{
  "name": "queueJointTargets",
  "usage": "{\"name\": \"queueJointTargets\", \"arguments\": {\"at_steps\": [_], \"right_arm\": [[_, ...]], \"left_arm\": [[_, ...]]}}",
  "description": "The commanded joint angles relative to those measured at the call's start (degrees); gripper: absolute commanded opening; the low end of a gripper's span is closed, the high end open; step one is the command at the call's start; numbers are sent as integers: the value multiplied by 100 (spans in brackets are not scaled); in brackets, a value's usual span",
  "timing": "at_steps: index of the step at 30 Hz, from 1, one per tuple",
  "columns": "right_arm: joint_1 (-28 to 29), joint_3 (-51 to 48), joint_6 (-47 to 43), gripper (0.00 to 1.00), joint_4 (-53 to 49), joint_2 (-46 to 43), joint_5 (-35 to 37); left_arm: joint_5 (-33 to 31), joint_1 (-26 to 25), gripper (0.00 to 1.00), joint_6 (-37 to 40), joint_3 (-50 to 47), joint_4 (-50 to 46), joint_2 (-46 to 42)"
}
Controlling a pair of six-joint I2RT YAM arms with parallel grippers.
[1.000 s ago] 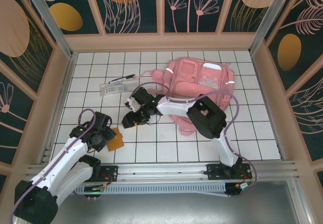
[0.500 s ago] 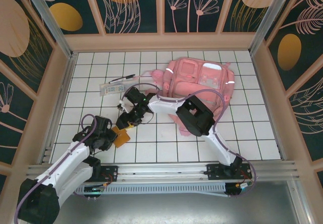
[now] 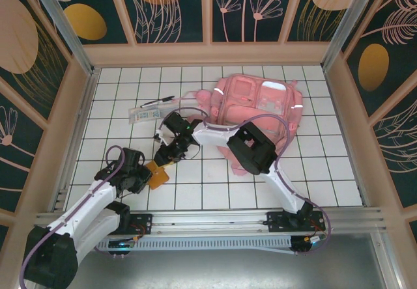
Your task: Pack books, pencil case, and school supplies into a backpack
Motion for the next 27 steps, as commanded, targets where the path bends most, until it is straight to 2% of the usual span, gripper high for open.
{"name": "queueJointTargets", "arguments": {"at_steps": [1,7,9,12,15,18,22,24,26,27], "right_arm": [[231,-295,-89,32,-523,-125,-490],[141,-718,-57,25,-60,-343,-1247],[103,-934,69,27,191,-464,-1341],[68,-1138,253,34,479,-522,-1501],[70,-1130,310,31,467,-518,-1419],[108,-965,211,28,41,-518,-876],[261,-517,-66,24,-929,-491,804],[352,-436,-122,17,-1094,-496,1211],[383,-467,-111,3,-1070,-557,1284],[362,-507,-98,0,-1041,-618,1325]], "left_arm": [[515,-26,0,-138,-287,282,61],[935,-26,0,-249,-474,805,17],[1115,-26,0,-278,-518,1004,-13],[1454,-27,0,-281,-585,1355,-42],[1561,-26,0,-291,-552,1405,-34],[1744,-27,0,-357,-561,1615,-32],[1762,-26,0,-475,-507,1700,-82],[1823,-26,0,-479,-488,1804,-140],[1908,-26,0,-426,-464,1936,-221],[1907,-26,0,-393,-441,1947,-276]]}}
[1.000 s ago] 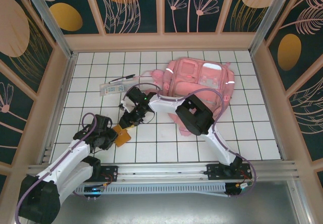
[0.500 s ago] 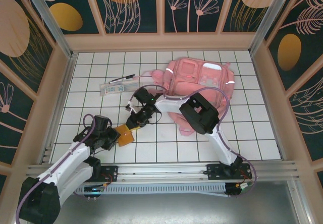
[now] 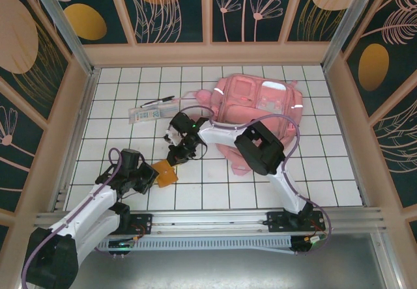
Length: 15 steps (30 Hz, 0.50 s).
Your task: Pack books, pencil case, and school supplies into a backpack
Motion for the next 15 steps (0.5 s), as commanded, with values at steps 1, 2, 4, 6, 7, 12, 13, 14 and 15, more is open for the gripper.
{"name": "queueJointTargets", "arguments": {"at_steps": [1,2,4,6,7,12,13,14,15], "right_arm": [[383,-130,-31,0,-204,-185,369],[285,-325,84,0,-31,-369,310],[24,-936,442,0,639,-923,-80],[-271,-1515,784,0,1343,-1482,-588],[-421,-1767,909,0,1663,-1760,-783],[-1021,-2472,919,50,2010,-2738,-1197],[-1150,-2593,897,55,1949,-2889,-1186],[-1252,-2706,855,59,1889,-3013,-1186],[-1325,-2794,815,60,1811,-3096,-1148]], "left_arm": [[735,-70,0,-43,5,889,-156],[670,-71,0,-9,71,775,-222],[578,-72,0,83,198,617,-384],[636,-74,0,203,280,723,-552],[714,-74,0,285,304,887,-603],[1286,-70,0,502,541,1462,-377],[1386,-70,0,575,630,1520,-286],[1463,-70,0,662,726,1535,-198],[1532,-74,0,714,815,1549,-130]]}}
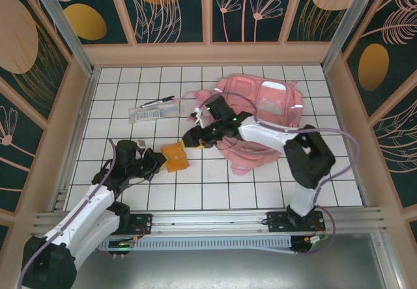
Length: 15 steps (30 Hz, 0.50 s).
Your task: Pack books, pencil case, and school supplies into a backpack
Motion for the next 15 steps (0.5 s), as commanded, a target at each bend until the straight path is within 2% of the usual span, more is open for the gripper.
{"name": "queueJointTargets", "arguments": {"at_steps": [1,4,10,11,13,15], "right_arm": [[-182,-374,-82,62,24,-331,-246],[-201,-478,-148,65,-53,-377,-233],[83,-378,224,67,587,-122,-387],[95,-354,293,65,758,-88,-444],[92,-355,452,48,1130,-103,-655],[57,-375,570,22,1341,-145,-770]], "left_arm": [[553,22,0,310,387,518,187],[760,21,0,277,538,709,333],[1248,22,0,-7,550,1289,528],[1316,22,0,-16,576,1328,562],[1353,17,0,-26,602,1337,604],[1440,13,0,-56,638,1440,664]]}}
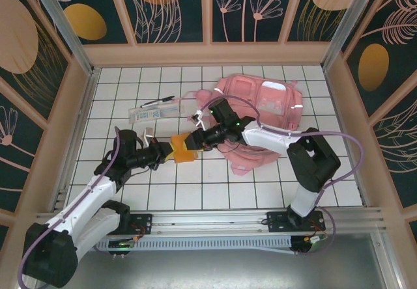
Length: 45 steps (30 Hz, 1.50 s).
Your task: Pack books, pencil case, and school supplies into a backpack
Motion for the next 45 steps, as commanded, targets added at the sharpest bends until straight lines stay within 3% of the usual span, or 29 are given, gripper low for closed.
{"name": "queueJointTargets", "arguments": {"at_steps": [1,2,4,6,8,11,17,20,24,26,29,32,35,39,43,45], "right_arm": [[-61,63,244,7,610,-29,-333],[-108,59,209,0,523,-56,-316],[-310,-47,182,0,219,-241,-43],[-657,-218,131,0,-185,-571,424],[-1193,-457,131,0,-494,-1094,910],[-2225,-678,-84,0,-1060,-1825,1654],[-4077,-524,-288,0,-2317,-2605,3332],[-4963,-706,-134,0,-2383,-3127,3668],[-5888,-1037,30,0,-2419,-3673,4023],[-5932,-1169,52,0,-2451,-3852,4276],[-5998,-1555,216,0,-2285,-4206,4203],[-6101,-1754,194,0,-2265,-4437,4022],[-6132,-1821,105,0,-2297,-4567,3928],[-6132,-1896,83,0,-2267,-4634,3692],[-6132,-1923,88,0,-2234,-4631,3523],[-6132,-1932,75,0,-2215,-4618,3435]], "left_arm": [[430,9,0,-158,245,491,86],[468,8,0,-121,301,506,129],[543,11,34,173,542,469,248],[570,13,51,744,908,339,321],[398,-11,55,1477,1428,103,417],[-660,-204,53,2523,2320,-593,822],[-2042,-1682,62,4517,3893,-863,2283],[-2665,-2388,66,6122,4901,-1360,3227],[-2447,-2763,75,8806,5436,-1448,4165],[-2147,-2760,80,9954,5432,-1274,4447],[-2241,-2759,83,10981,5270,-727,4796],[-2178,-2758,87,12355,5347,-1036,5276],[-2617,-2761,88,12533,5629,-844,5729],[-2908,-2763,87,12984,6402,-1421,6438],[-3257,-2755,84,12810,6563,-1039,6787],[-3207,-2759,81,12807,6955,-1475,7028]]}}
